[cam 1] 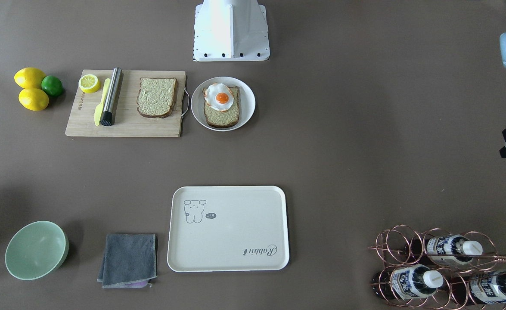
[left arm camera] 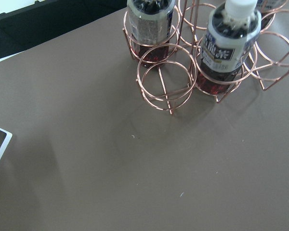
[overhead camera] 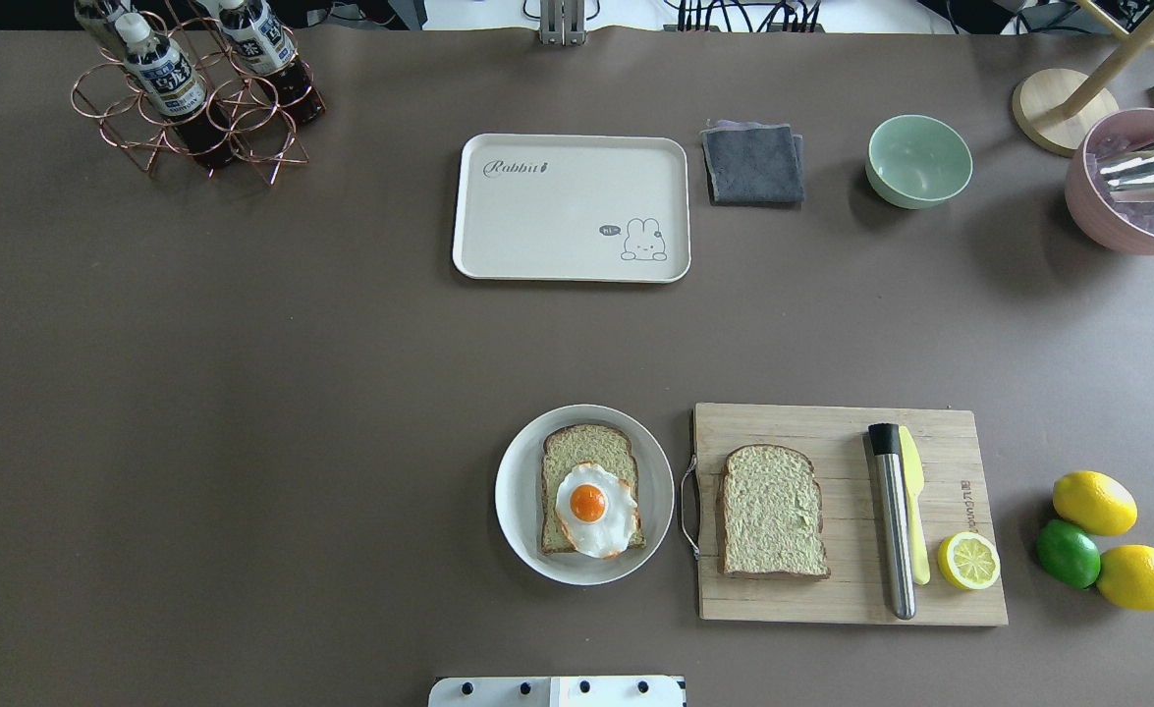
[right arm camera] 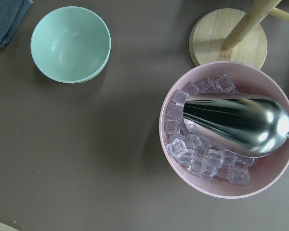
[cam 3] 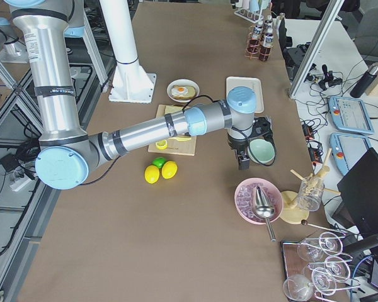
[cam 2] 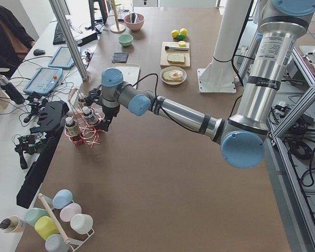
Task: Make sandwich and place on tray
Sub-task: 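Move the right gripper over the board's bread slice while the left arm shifts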
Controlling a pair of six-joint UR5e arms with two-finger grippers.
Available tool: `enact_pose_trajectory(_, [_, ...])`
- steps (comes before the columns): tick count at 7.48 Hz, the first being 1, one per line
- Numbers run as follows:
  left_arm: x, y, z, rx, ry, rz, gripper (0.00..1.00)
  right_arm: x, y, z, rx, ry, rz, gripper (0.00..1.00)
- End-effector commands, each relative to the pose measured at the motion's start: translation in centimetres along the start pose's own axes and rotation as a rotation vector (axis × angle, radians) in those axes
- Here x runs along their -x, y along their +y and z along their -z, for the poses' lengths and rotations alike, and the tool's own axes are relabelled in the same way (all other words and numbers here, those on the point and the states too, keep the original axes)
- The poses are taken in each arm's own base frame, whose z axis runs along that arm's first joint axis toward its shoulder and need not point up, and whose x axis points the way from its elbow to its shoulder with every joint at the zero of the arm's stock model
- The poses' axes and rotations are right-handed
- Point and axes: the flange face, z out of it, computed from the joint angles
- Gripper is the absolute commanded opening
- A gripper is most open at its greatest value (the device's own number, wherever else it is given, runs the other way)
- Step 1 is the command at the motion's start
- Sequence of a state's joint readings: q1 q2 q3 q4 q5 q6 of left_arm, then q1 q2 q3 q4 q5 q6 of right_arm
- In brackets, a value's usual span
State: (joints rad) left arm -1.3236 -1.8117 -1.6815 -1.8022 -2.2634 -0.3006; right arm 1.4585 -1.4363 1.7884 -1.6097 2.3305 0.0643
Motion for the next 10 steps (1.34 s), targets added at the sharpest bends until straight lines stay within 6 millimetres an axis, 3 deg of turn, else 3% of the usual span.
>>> enact_pose_trajectory(1, [-6.4, 0.3, -2.8, -0.043, 0.112, 0.028, 0.98, 2.9, -0.8, -0.6, -0.004, -0.06, -0.115, 1.0])
enact_pose_trajectory(2, [-10.5, -0.5, -4.0, -0.026, 0.152, 0.018, 0.98, 4.1, -1.2, -1.3, 0.008, -0.069, -0.095, 1.0])
enact_pose_trajectory(4, [-14.2, -2.0, -3.1, -0.043, 0.189, 0.053, 0.98, 6.3, -1.9, -2.5, 0.029, -0.083, -0.06, 1.0])
enact_pose_trajectory(6, [-18.6, -1.3, -3.9, -0.027, 0.231, 0.016, 0.98, 10.0, -4.0, -2.6, 0.031, -0.123, -0.068, 1.0])
enact_pose_trajectory(7, [-19.8, -1.9, -4.1, -0.01, 0.241, 0.12, 0.98, 10.8, -4.1, -2.3, 0.029, -0.129, -0.09, 1.0])
enact_pose_trajectory(8, [-21.4, -1.5, -3.7, -0.02, 0.29, 0.247, 0.98, 11.5, -4.3, -1.8, -0.013, -0.145, -0.129, 1.0])
enact_pose_trajectory(9, [-23.1, -0.3, -4.7, -0.043, 0.375, 0.287, 0.98, 12.0, -4.1, -2.1, -0.044, -0.172, -0.162, 1.0])
enact_pose_trajectory(10, [-23.2, -0.4, -5.4, -0.039, 0.379, 0.293, 0.98, 14.0, -3.9, -3.8, -0.032, -0.198, -0.141, 1.0])
